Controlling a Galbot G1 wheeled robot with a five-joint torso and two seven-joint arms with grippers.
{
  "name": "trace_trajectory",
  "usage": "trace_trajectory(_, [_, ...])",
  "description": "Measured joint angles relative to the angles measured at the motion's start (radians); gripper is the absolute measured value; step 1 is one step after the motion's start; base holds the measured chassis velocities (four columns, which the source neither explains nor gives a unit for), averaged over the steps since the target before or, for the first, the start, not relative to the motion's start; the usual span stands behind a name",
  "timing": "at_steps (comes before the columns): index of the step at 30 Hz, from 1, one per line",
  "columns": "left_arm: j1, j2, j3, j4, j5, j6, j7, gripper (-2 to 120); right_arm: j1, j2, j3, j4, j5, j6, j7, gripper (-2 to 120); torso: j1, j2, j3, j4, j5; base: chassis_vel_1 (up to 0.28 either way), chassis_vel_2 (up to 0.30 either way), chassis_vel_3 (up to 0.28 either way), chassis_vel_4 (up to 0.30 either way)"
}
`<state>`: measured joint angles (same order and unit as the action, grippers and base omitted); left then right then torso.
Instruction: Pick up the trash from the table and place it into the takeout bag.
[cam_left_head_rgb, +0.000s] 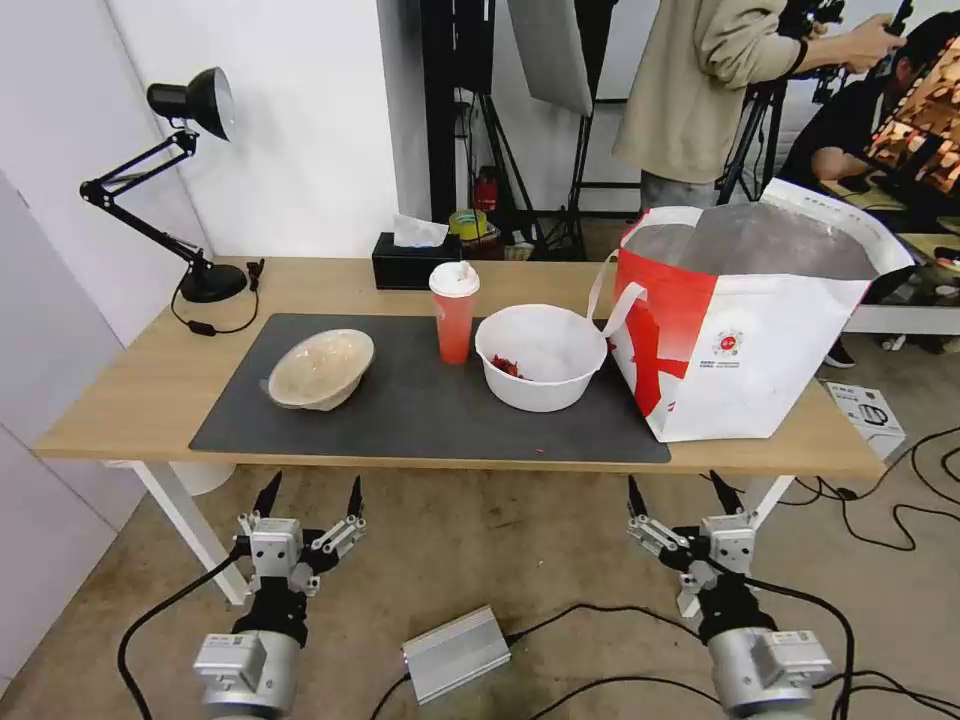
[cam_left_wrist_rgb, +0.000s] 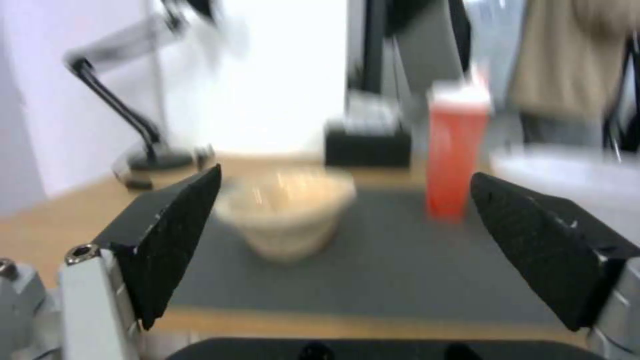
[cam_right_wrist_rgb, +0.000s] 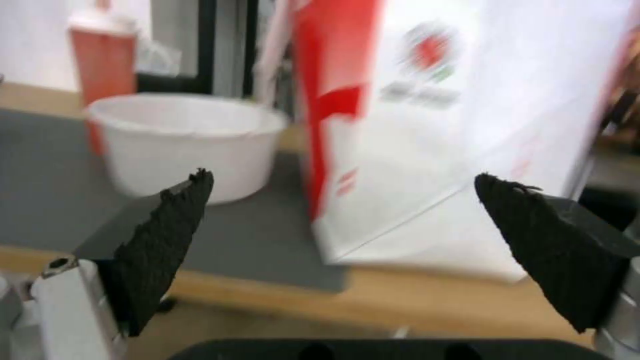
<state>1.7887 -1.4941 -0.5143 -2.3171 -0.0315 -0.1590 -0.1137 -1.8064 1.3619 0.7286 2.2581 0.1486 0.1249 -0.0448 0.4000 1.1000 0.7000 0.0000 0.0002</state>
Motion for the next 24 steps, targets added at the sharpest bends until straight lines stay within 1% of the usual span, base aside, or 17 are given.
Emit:
trace_trajectory(1, [-0.003,0.001,0.009,-0.004,-0.008,-0.040,-0.028,100,-0.001,-0.022,0.030,-0.006,0.024,0.021,-0.007,100,0.000,0.000,0.000,0.0000,-0.0003,0.000,0.000,0.000,0.000])
trace_trajectory(2, [-0.003,0.001,0.009,-0.004,-0.008,-0.040,-0.028,100,-0.001,-0.022,0.030,-0.006,0.024,0.021,-0.007,100,0.000,0.000,0.000,0.0000,-0.0003,0.000,0.000,0.000,0.000])
trace_trajectory(4, [-0.008,0.004,0.024,-0.014,-0.021,-0.110,-0.077,100,-0.003,-0.050,0.045,-0.007,0.064,0.045,-0.019,100,0.000,0.000,0.000,-0.0003,0.0006,0.000,0.000,0.000,0.000])
trace_trajectory(5, [-0.011,0.004,0.027,-0.014,-0.030,-0.130,-0.082,100,-0.004,-0.066,0.049,0.000,0.082,0.055,-0.024,100,0.000,0.000,0.000,0.0002,0.0002,0.000,0.000,0.000,0.000])
trace_trajectory(6, [-0.014,0.003,0.030,-0.014,-0.043,-0.157,-0.082,100,-0.006,-0.081,0.052,0.011,0.097,0.063,-0.027,100,0.000,0.000,0.000,0.0002,-0.0006,0.000,0.000,0.000,0.000])
trace_trajectory(10, [-0.015,-0.001,0.032,-0.014,-0.053,-0.180,-0.077,100,-0.010,-0.104,0.056,0.025,0.114,0.067,-0.027,100,0.000,0.000,0.000,0.0000,-0.0001,0.000,0.000,0.000,0.000])
trace_trajectory(16, [-0.013,-0.004,0.034,-0.015,-0.054,-0.183,-0.066,100,-0.015,-0.136,0.053,0.046,0.129,0.065,-0.021,100,0.000,0.000,0.000,0.0000,-0.0001,0.000,0.000,0.000,0.000])
trace_trajectory(24, [-0.010,-0.008,0.036,-0.016,-0.054,-0.183,-0.060,100,-0.013,-0.151,0.045,0.048,0.133,0.060,-0.020,100,0.000,0.000,0.000,0.0000,-0.0001,0.000,0.000,0.000,0.000])
